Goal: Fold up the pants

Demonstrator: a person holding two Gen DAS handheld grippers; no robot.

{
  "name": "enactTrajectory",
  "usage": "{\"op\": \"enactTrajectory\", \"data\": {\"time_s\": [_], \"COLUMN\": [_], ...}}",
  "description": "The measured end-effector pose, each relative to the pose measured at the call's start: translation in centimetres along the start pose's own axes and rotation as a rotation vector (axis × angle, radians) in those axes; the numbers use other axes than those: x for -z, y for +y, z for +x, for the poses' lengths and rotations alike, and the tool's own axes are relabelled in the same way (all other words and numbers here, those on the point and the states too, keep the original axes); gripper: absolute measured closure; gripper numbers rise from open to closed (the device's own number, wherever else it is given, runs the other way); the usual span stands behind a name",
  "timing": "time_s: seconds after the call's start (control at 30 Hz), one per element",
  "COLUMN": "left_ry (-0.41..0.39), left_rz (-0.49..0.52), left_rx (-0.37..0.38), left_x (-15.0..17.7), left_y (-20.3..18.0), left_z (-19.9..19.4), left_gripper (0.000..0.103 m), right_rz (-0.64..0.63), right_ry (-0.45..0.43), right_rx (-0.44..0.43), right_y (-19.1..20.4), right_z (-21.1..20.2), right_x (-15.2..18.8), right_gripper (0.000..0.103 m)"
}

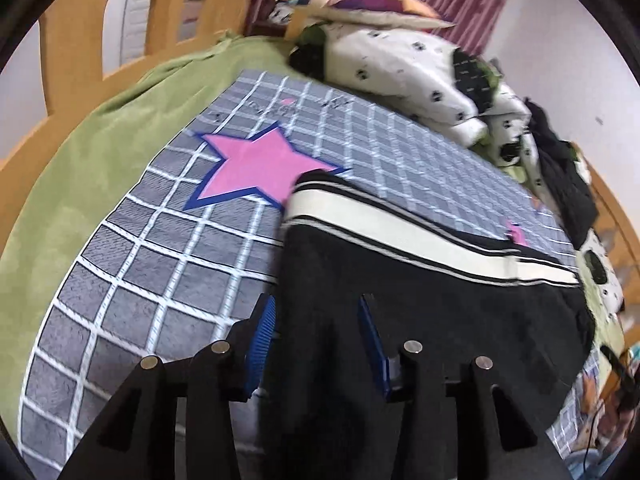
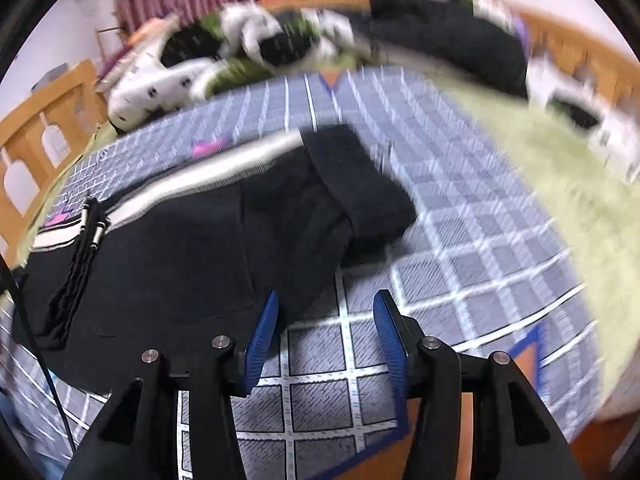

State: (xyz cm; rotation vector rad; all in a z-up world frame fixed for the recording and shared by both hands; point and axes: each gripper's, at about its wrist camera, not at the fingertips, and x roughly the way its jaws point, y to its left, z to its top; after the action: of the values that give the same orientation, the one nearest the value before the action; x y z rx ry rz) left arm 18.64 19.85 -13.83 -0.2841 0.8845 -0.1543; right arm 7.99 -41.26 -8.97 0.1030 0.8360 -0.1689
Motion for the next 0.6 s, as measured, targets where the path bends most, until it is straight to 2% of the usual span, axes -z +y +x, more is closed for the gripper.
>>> {"op": "enactTrajectory", "data": {"time_s": [0.1,0.17,0.27,0.33,0.4,0.47,0.6], "left_ry": [-0.012,0.010,0.083,0.027,0.036,0.028,0.081], "left_rz": [0.031,0.072,0.117,0.111,0.059,-0.036,-0.186], "left_rx": [0.043,0.017,-0.043,-0.040,-0.028,0.026,0.084], "left_x": [1.5,3.3,5.7,7.0,7.8,8.9,10.4], "left_y": [-1.0,-1.9,-2.0,-1.6,-0.8,0.8,3.3], "left_z": [-1.2,-1.0,-0.3,-2.2,-3.8,-5.0,-3.5], "left_gripper": [0.060,0.060,0.060,0.060,0.051,0.050,0.045], "right_rz": [-0.077,-0.099,-0.093,-0.033,-0.016,-0.041,0.043], "right_ry": [-0.097,-0.102,-0.021,0.086,0.067,0.077,0.054], "right_rx": [-0.012,-0.045,-0.022,0.006,0.009,-0.005,-0.054], "right_y": [2.3,3.6,4.4,3.7,3.6,4.2,3.6], "right_z": [-1.2,-0.1,4.2,8.4,7.7,6.7,5.1], "right_x": [-1.6,-2.8,-3.0,-2.1,-1.6,-1.8,-1.0], "right_gripper": [0.053,0.053,0.053,0.052,0.052,0.053,0.053]}}
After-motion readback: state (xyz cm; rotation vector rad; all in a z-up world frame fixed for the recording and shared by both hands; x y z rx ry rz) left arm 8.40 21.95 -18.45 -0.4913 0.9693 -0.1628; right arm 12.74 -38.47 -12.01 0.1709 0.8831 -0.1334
